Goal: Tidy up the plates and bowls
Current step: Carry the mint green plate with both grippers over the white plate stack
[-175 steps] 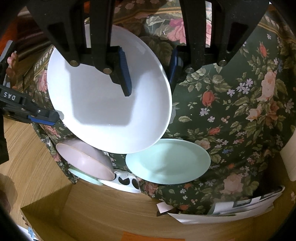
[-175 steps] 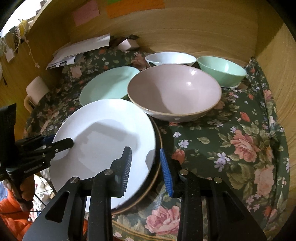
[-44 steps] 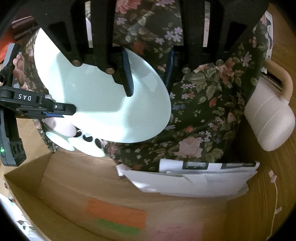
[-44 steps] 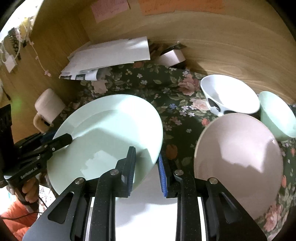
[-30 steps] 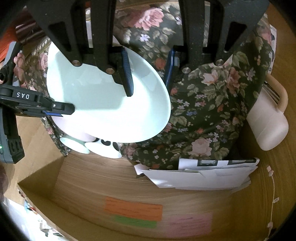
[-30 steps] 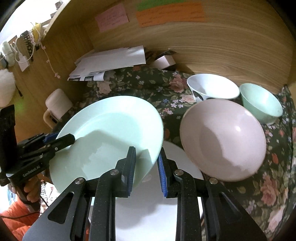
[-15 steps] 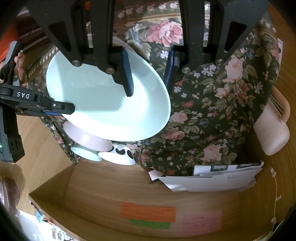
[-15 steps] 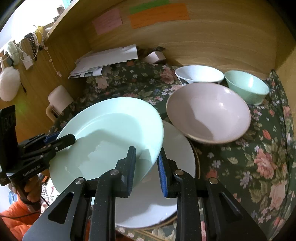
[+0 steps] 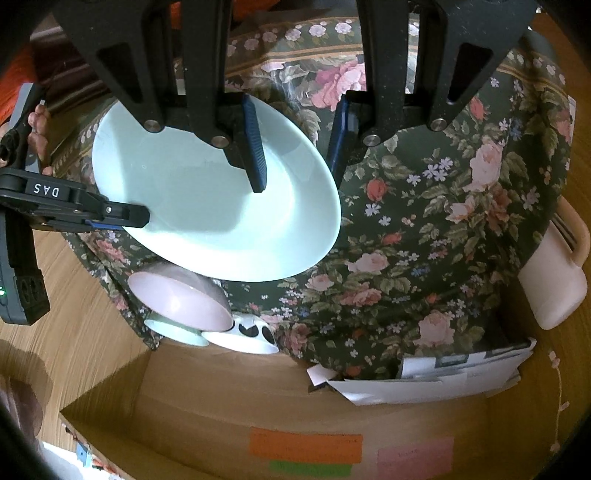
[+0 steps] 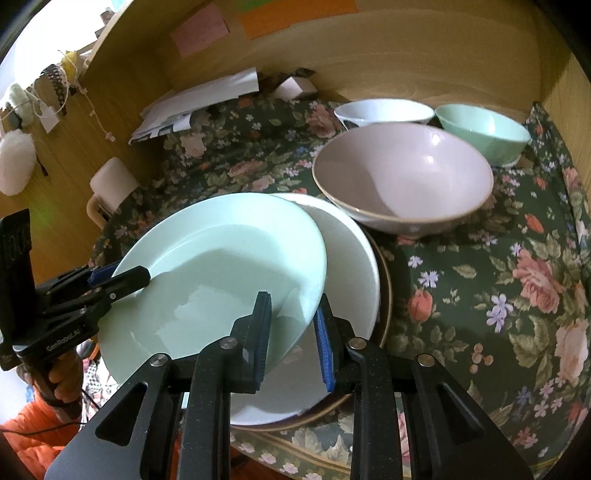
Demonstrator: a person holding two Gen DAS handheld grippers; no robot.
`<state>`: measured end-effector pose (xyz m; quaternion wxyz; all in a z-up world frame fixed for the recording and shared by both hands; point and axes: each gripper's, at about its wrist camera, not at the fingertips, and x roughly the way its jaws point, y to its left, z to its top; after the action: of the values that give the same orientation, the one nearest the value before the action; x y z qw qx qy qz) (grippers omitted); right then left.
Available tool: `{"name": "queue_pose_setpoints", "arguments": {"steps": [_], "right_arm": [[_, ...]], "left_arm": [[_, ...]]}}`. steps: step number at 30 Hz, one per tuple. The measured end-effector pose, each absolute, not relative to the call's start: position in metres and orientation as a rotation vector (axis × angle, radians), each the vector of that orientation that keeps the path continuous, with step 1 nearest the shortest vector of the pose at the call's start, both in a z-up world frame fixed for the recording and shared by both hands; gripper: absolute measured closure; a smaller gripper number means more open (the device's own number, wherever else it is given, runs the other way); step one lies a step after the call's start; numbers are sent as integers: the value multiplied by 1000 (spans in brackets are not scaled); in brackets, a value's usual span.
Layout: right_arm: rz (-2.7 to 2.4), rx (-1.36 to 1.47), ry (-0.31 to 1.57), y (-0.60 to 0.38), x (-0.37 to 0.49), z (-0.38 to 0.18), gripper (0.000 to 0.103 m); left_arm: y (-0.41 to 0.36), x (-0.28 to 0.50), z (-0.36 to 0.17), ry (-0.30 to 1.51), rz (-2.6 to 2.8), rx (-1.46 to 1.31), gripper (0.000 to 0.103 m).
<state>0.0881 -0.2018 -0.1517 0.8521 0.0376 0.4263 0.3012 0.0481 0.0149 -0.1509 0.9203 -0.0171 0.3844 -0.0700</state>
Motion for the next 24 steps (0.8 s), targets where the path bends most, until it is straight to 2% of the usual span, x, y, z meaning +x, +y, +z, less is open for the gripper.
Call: {"name": "queue_pose_setpoints", "arguments": {"steps": [24], "right_arm": [[601,97,923,-212,94,-160,81]], "left_arm": [[5,71,-177,870,-148,-6,70]]}}
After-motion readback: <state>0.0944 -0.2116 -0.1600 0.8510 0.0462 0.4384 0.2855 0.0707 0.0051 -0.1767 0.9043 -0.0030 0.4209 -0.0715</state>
